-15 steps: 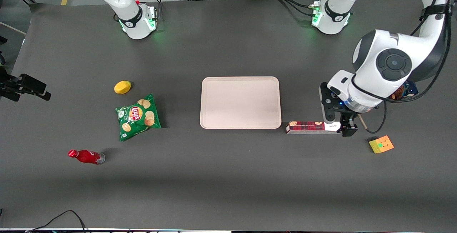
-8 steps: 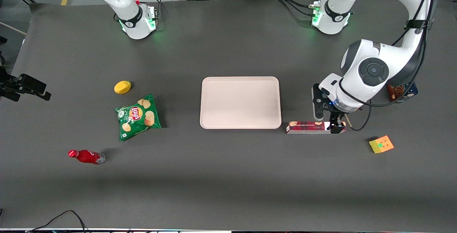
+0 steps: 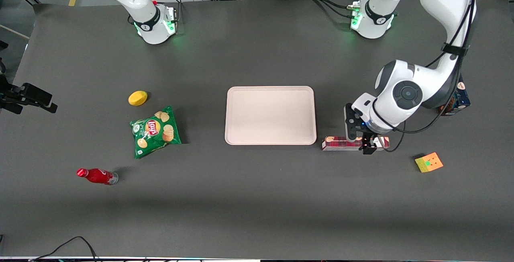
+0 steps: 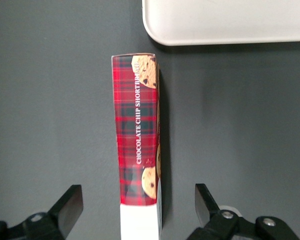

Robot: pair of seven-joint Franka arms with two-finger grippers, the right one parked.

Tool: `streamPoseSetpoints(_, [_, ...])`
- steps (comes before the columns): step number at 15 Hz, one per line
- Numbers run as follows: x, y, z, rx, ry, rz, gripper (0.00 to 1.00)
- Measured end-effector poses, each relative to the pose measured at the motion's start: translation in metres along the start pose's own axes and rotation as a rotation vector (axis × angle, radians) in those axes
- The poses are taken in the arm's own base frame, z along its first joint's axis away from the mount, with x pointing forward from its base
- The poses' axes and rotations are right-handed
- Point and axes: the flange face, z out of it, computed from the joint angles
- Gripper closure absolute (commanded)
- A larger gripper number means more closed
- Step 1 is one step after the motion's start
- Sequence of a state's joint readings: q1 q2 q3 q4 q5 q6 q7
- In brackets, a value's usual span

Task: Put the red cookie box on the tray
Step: 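Close the left gripper on the end of the cookie box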

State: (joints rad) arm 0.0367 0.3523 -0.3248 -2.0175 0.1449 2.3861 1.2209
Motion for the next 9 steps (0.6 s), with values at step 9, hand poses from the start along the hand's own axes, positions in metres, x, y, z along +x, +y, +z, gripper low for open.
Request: streamPoseSetpoints(9, [-0.01,-0.003,0.031,-0.002,0.015,-0.022,0.0])
